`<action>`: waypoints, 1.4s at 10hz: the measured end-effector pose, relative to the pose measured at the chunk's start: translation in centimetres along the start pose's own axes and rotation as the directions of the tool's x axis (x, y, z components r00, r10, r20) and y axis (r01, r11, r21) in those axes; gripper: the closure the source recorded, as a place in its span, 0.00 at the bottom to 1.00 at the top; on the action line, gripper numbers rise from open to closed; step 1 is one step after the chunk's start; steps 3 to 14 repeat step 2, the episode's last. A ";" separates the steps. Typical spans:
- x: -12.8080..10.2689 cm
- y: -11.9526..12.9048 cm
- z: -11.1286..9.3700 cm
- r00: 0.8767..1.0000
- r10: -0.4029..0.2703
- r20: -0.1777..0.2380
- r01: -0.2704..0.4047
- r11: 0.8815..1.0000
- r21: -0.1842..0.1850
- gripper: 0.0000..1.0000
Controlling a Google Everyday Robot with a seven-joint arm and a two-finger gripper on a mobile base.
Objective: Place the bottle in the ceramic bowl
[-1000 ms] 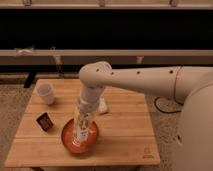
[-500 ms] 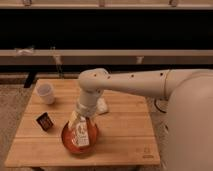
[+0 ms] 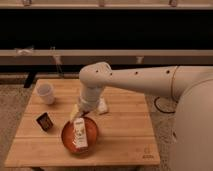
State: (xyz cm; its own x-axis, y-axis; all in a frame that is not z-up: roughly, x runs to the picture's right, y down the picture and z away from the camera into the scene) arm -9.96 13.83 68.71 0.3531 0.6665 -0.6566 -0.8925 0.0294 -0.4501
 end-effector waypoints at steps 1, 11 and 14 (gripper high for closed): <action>0.0 0.2 0.1 1.000 -0.004 -0.003 0.004 1.000 0.001 0.26; 0.0 0.2 0.1 1.000 -0.004 -0.004 0.004 1.000 0.001 0.26; 0.0 0.2 0.1 1.000 -0.004 -0.004 0.004 1.000 0.001 0.26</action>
